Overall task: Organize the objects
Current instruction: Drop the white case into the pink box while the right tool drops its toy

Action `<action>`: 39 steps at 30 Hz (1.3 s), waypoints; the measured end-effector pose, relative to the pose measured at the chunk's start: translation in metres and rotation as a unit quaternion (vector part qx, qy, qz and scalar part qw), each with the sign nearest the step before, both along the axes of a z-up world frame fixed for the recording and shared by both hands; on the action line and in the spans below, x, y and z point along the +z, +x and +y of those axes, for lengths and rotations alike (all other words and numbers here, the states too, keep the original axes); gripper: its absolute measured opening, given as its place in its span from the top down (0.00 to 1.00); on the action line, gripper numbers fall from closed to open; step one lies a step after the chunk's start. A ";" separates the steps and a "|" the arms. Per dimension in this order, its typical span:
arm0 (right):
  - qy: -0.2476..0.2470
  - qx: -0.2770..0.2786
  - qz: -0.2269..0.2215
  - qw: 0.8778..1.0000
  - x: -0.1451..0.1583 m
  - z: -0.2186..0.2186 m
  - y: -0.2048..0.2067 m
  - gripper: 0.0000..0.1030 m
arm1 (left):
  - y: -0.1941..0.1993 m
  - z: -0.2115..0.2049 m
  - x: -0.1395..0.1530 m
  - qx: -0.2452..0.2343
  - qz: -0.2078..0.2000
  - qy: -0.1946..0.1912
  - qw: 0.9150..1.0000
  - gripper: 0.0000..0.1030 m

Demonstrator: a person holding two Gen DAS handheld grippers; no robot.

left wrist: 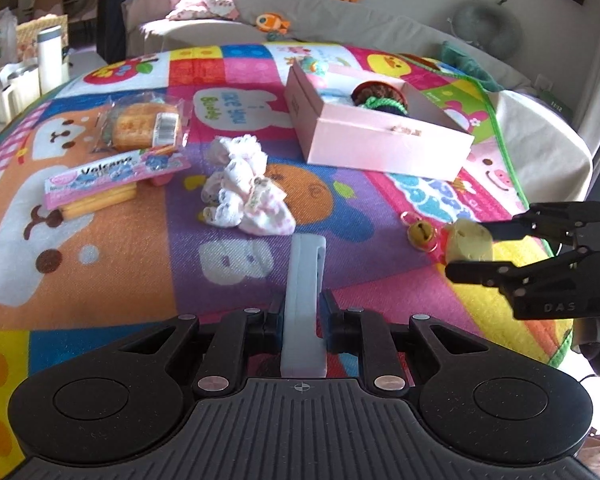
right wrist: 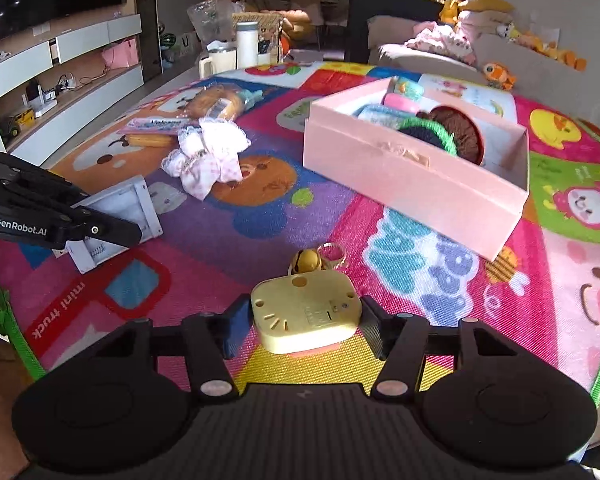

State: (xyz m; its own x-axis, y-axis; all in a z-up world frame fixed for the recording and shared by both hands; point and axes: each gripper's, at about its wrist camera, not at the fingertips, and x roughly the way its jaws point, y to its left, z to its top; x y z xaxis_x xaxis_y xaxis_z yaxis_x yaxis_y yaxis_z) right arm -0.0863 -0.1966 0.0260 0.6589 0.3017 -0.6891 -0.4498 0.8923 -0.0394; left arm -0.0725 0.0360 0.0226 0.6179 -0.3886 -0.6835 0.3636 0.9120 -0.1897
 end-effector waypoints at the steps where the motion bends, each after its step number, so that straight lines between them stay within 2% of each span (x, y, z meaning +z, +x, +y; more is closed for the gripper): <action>1: 0.004 -0.002 -0.010 1.000 0.005 -0.001 -0.004 0.44 | 0.001 -0.002 0.004 -0.006 -0.005 -0.001 1.000 0.81; 4: 0.046 -0.012 -0.039 0.998 0.032 -0.017 -0.013 0.44 | 0.012 -0.016 0.027 -0.036 -0.018 -0.011 0.999 0.81; 8: 0.083 -0.048 -0.095 0.991 0.065 -0.046 -0.024 0.45 | 0.043 -0.057 0.069 -0.080 -0.051 -0.027 0.995 0.81; 12: 0.107 -0.085 -0.133 0.982 0.079 -0.074 -0.029 0.45 | 0.094 -0.108 0.096 -0.090 -0.067 -0.077 0.991 0.81; 15: 0.125 -0.111 -0.143 0.976 0.080 -0.093 -0.029 0.45 | 0.134 -0.146 0.097 -0.071 -0.078 -0.132 0.986 0.81; 17: 0.138 -0.126 -0.141 0.972 0.078 -0.103 -0.028 0.45 | 0.153 -0.165 0.085 -0.058 -0.084 -0.175 0.979 0.81; 19: 0.139 -0.137 -0.135 0.971 0.074 -0.111 -0.026 0.45 | 0.167 -0.180 0.066 -0.036 -0.068 -0.193 0.978 0.81; 23: 0.135 -0.153 -0.123 0.971 0.063 -0.125 -0.025 0.45 | 0.173 -0.182 0.038 0.003 -0.035 -0.177 0.984 0.80; 27: 0.145 -0.172 -0.108 0.968 0.055 -0.137 -0.014 0.45 | 0.150 -0.146 0.044 0.005 -0.057 -0.194 0.979 0.80; 30: 0.155 -0.177 -0.104 0.966 0.057 -0.141 -0.003 0.45 | 0.121 -0.117 0.052 -0.023 -0.079 -0.171 0.982 0.80; 33: 0.167 -0.176 -0.116 0.963 0.077 -0.143 0.016 0.45 | 0.087 -0.094 0.051 -0.057 -0.100 -0.118 0.986 0.80; 35: 0.182 -0.173 -0.132 0.959 0.098 -0.143 0.038 0.45 | 0.071 -0.080 0.044 -0.060 -0.099 -0.087 0.989 0.80; 39: 0.202 -0.185 -0.159 0.949 0.131 -0.133 0.105 0.44 | 0.063 -0.046 0.030 -0.030 -0.065 -0.087 0.994 0.80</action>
State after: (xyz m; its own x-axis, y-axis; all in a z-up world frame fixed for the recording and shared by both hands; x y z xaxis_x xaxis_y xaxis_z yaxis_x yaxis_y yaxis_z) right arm 0.0188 -0.3295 0.1574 0.9259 0.2071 -0.3159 -0.1264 0.9579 0.2577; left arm -0.0099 -0.0103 0.0527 0.6692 -0.5318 -0.5190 0.4476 0.8460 -0.2897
